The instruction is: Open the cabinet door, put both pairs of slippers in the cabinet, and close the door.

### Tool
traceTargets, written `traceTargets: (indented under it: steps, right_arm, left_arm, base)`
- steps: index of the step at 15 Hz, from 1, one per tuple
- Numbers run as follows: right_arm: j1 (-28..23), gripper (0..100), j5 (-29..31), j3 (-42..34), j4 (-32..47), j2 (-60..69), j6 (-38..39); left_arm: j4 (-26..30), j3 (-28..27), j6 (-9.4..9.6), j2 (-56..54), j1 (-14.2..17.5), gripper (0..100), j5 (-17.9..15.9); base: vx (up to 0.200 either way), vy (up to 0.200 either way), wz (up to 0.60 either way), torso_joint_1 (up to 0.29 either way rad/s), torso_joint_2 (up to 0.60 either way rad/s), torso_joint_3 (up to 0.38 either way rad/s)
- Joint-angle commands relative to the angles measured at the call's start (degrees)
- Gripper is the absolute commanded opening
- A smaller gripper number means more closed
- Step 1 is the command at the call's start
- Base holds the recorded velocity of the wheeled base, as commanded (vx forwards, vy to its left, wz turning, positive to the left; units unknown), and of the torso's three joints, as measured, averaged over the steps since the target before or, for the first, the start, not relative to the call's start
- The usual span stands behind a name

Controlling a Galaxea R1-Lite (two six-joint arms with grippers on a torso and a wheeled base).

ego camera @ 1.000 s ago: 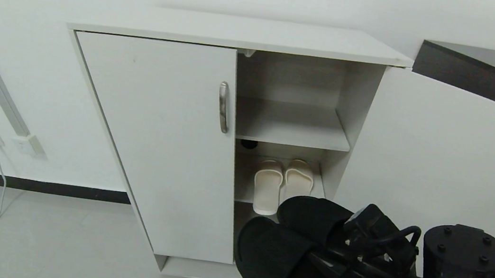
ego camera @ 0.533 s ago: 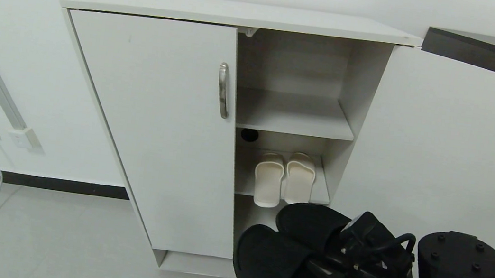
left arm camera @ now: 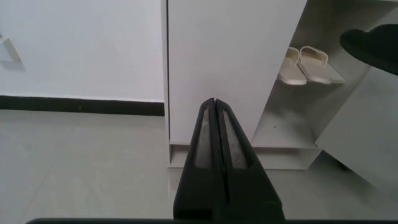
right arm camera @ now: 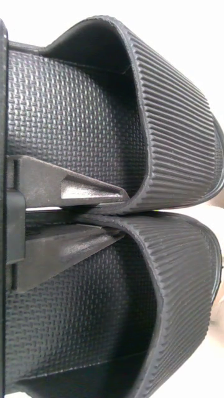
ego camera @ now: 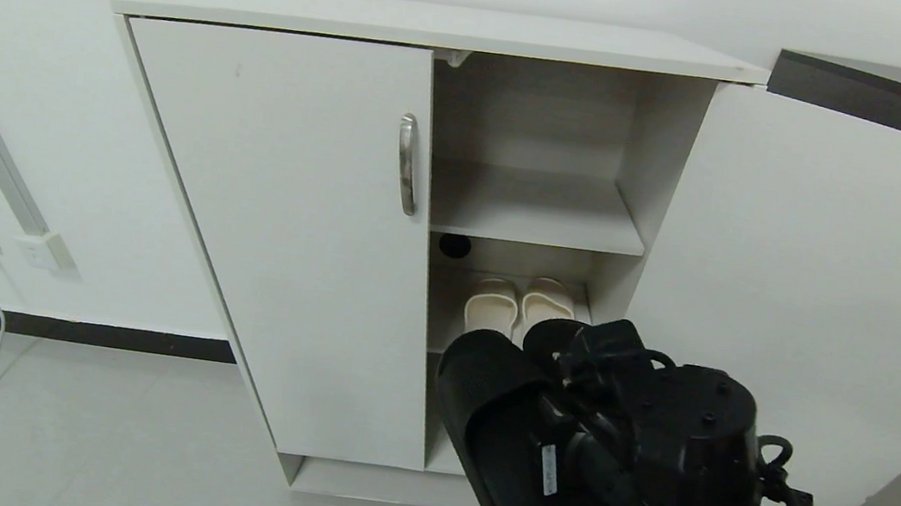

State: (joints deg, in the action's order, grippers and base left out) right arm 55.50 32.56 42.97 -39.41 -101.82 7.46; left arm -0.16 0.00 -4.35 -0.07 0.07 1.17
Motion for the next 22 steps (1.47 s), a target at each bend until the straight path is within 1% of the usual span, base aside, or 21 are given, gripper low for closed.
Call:
traceTargets:
  steps: [1, 3, 4, 5, 8, 10, 12, 21, 22]
  right_arm:
    - [0.4, 0, 1.7, 8.4, 9.5, -0.3, 4.7]
    - [0.4, 0, 5.7, 19.9, 25.2, 0.0, 10.3]
    - [0.6, 0, 8.1, 25.1, 30.9, -0.1, 11.4]
    - [0.8, 0, 10.2, 29.9, 34.7, -0.5, 11.6]
    - [0.7, 0, 14.1, 40.0, 38.5, -4.0, 11.5]
    - [0.4, 0, 15.6, 42.5, 38.3, -7.4, 11.6]
    - [-0.4, 0, 15.7, 44.3, 38.3, -9.5, 11.8]
    - [-1.8, 0, 15.7, 44.2, 38.4, -9.9, 12.7]
    - [-2.0, 0, 15.7, 44.4, 38.4, -9.9, 12.5]
  left_arm:
    - [0.0, 0.0, -0.04, 0.1, 0.0, 0, 0.1]
    - [0.0, 0.0, -0.04, 0.1, 0.0, 0, 0.0]
    - [0.0, 0.0, -0.04, 0.1, 0.0, 0, 0.1]
    - [0.0, 0.0, 0.05, 0.1, 0.0, 0, 0.1]
    - [0.0, 0.0, -0.04, 0.1, 0.0, 0, 0.2]
    - [0.0, 0.0, 0.05, 0.1, 0.0, 0, 0.6]
    - [0.0, 0.0, 0.05, 0.1, 0.0, 0, 1.6]
    - [0.0, 0.0, 0.05, 0.1, 0.0, 0, 1.6]
    - [0.0, 0.0, -0.22, 0.1, 0.0, 0, 1.6]
  base:
    - [0.000, 0.000, 0.00, 0.000, 0.00, 0.000]
    - [0.000, 0.000, 0.00, 0.000, 0.00, 0.000]
    - [0.000, 0.000, 0.00, 0.000, 0.00, 0.000]
    - [0.000, 0.000, 0.00, 0.000, 0.00, 0.000]
    - [0.000, 0.000, 0.00, 0.000, 0.00, 0.000]
    - [0.000, 0.000, 0.00, 0.000, 0.00, 0.000]
    - [0.000, 0.000, 0.00, 0.000, 0.00, 0.000]
    - [0.000, 0.000, 0.00, 0.000, 0.00, 0.000]
    - [0.000, 0.000, 0.00, 0.000, 0.00, 0.000]
